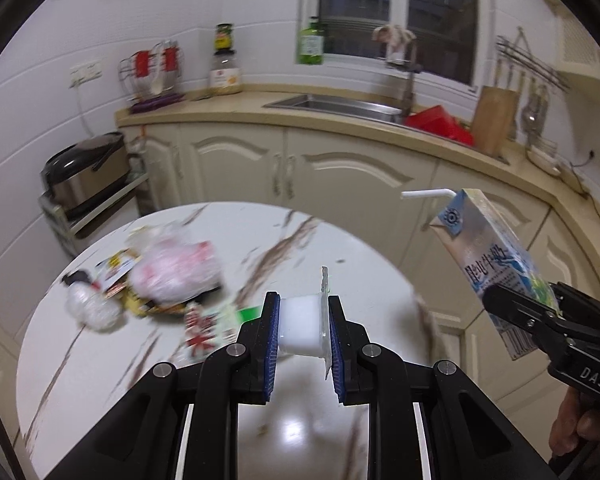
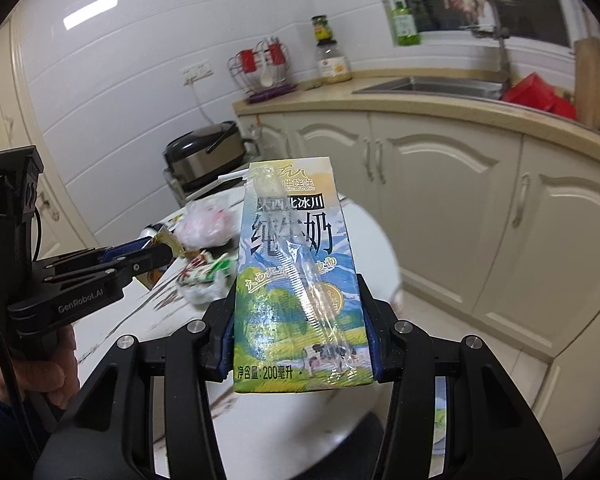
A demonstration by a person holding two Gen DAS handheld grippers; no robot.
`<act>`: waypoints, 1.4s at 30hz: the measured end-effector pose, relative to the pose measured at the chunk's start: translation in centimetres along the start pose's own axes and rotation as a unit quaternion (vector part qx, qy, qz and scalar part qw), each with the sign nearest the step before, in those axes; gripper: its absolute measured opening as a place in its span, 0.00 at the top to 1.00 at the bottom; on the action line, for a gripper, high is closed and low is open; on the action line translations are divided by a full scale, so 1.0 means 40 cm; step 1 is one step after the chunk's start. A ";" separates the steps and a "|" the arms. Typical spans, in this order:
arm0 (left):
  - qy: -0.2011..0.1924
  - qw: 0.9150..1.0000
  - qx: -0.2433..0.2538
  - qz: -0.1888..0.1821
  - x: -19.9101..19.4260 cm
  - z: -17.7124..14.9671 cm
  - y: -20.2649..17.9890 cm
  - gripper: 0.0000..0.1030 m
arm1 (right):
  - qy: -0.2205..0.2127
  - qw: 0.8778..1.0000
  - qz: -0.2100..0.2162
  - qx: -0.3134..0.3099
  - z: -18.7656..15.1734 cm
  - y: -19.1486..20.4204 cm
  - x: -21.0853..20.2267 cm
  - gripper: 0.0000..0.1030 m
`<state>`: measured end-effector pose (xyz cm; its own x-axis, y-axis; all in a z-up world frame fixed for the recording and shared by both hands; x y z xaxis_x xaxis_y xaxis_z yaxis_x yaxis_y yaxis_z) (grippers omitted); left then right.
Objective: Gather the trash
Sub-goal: 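Carry the carton and cup to the blue bin and release both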
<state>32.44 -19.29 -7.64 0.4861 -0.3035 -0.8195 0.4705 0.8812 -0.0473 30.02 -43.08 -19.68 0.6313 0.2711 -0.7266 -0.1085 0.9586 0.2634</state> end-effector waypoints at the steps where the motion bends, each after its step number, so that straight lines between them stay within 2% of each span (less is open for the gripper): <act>1: -0.001 1.000 0.008 -0.006 0.007 0.013 -0.027 0.82 | -0.004 1.000 -0.005 0.005 0.002 -0.019 -0.011 0.56; 7: 0.006 0.997 0.059 -0.048 0.092 0.091 -0.197 0.82 | -0.022 0.997 -0.050 0.055 -0.012 -0.181 -0.082 0.56; 15: 0.059 0.986 0.131 -0.090 0.282 0.130 -0.439 0.82 | -0.005 0.983 -0.098 0.156 -0.108 -0.462 -0.103 0.56; 21: 0.123 0.974 0.167 -0.086 0.469 0.139 -0.557 0.82 | 0.045 0.971 -0.093 0.217 -0.236 -0.619 -0.012 0.56; 29: 0.211 0.958 0.184 -0.065 0.712 0.178 -0.614 0.81 | 0.116 0.951 -0.059 0.281 -0.368 -0.739 0.170 0.56; 32: 0.227 0.955 0.187 -0.047 0.779 0.194 -0.648 0.73 | 0.138 0.945 -0.047 0.293 -0.398 -0.762 0.228 0.55; 35: 0.232 0.955 0.182 -0.036 0.817 0.218 -0.656 0.52 | 0.159 0.939 -0.038 0.304 -0.432 -0.785 0.281 0.55; 36: 0.232 0.956 0.178 -0.033 0.824 0.222 -0.657 0.49 | 0.165 0.937 -0.035 0.307 -0.429 -0.790 0.298 0.54; 39: 0.230 0.958 0.170 -0.021 0.847 0.241 -0.656 0.47 | 0.182 0.929 -0.030 0.321 -0.454 -0.807 0.341 0.51; 41: 0.227 0.960 0.160 -0.013 0.853 0.252 -0.653 0.44 | 0.189 0.924 -0.023 0.332 -0.473 -0.822 0.362 0.28; 42: 0.224 0.962 0.156 -0.013 0.845 0.251 -0.646 0.44 | 0.189 0.922 -0.020 0.337 -0.475 -0.827 0.367 0.21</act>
<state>44.09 -55.96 -28.39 0.1373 -0.0760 -0.9876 0.7101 0.7027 0.0447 28.29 -69.13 -51.12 0.2970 0.3698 -0.8804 0.4920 0.7309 0.4730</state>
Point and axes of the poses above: each gripper's, at about its wrist camera, not at the fingertips, and x roughly the way its jaws point, y to its left, z to its top, the point moved 6 cm from there along x, roughly the way its jaws point, and after that the axes turned 15 degrees about y, right-handed, at the moved point
